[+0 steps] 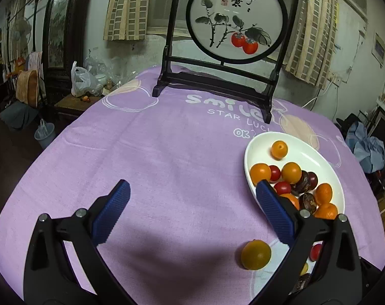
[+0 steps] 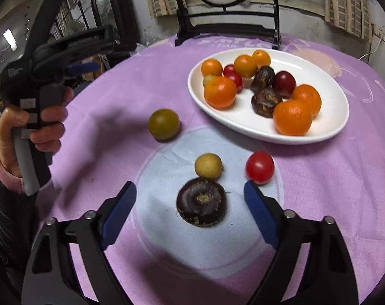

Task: Organize fruits
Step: 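Move both open grippers back toward the remaining fruit, then grasp a dark brown fruit with the right gripper while the left grasps a large yellow-green fruit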

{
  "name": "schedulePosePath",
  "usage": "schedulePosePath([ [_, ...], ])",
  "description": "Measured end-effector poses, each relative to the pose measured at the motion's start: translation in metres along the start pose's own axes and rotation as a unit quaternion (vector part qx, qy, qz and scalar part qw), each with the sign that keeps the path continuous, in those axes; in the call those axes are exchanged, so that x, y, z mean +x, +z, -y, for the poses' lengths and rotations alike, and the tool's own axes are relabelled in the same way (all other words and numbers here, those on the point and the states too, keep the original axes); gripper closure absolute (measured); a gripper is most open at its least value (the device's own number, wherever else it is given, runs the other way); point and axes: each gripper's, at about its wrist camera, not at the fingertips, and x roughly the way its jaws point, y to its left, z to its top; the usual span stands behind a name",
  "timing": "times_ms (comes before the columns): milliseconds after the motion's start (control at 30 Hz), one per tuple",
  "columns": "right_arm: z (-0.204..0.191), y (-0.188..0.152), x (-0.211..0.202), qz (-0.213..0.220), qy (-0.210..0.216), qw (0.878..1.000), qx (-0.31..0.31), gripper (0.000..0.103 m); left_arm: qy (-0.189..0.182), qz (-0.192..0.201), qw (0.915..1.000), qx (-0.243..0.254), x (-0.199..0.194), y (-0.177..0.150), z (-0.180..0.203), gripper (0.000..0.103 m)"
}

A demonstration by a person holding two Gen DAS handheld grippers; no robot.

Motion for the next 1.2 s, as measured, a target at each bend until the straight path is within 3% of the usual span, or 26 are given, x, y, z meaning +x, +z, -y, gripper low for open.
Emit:
schedulePosePath([
  [200,-0.001,-0.003,0.010,-0.022,-0.019,1.000,-0.013,0.031,0.002,0.000,0.9997,0.023,-0.001,-0.004,0.008,0.002],
  [533,-0.001,-0.004,0.016,-0.024,-0.038,0.999,-0.030,0.036,0.005,-0.014,0.9997,0.020,0.004,-0.006,0.006,0.002],
  [767,-0.005,-0.006,0.016,-0.021,-0.057,0.997,-0.050,0.057,0.007,-0.019,0.9996,0.019,0.006,-0.007,0.003,0.002],
  [833,-0.006,-0.006,0.016,-0.021,-0.059,0.996,-0.056,0.059,0.009,-0.020,0.9996,0.019,0.006,-0.007,0.003,0.002],
  [1033,0.015,0.003,-0.005,0.024,0.013,0.999,0.019,0.059,0.000,-0.030,0.9993,0.023,0.009,-0.008,0.005,0.002],
  [1133,0.028,0.006,-0.019,0.059,0.015,0.997,0.052,0.059,-0.039,-0.053,0.9961,0.059,0.010,-0.014,0.018,0.002],
  [1200,0.033,0.007,-0.021,0.062,0.010,0.996,0.065,0.059,-0.060,-0.061,0.9901,0.112,0.009,-0.024,0.035,0.002],
])
